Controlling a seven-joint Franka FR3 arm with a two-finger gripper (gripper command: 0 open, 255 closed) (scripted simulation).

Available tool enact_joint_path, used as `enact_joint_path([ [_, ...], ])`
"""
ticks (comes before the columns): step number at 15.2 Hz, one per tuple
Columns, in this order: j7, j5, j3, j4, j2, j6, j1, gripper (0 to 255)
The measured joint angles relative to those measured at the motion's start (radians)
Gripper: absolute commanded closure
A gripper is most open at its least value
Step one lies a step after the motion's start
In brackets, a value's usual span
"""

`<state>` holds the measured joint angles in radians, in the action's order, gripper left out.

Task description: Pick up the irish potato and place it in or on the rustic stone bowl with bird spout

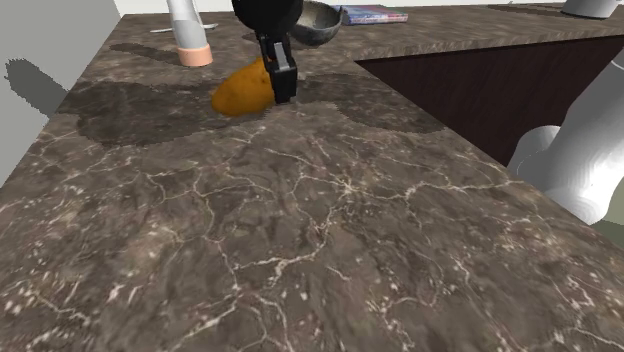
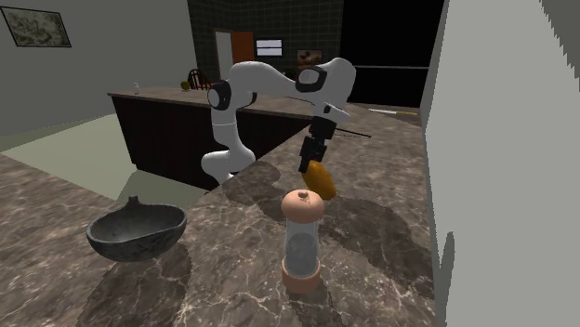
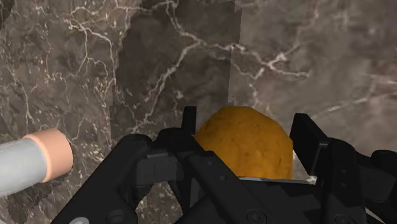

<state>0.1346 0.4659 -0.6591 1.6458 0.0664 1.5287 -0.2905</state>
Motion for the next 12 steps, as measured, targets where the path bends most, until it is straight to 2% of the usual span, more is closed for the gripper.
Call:
enact_joint_path([
  [12,0.042,0.058,-0.029,-0.237,-0.08,-0.177,-0.021,255],
])
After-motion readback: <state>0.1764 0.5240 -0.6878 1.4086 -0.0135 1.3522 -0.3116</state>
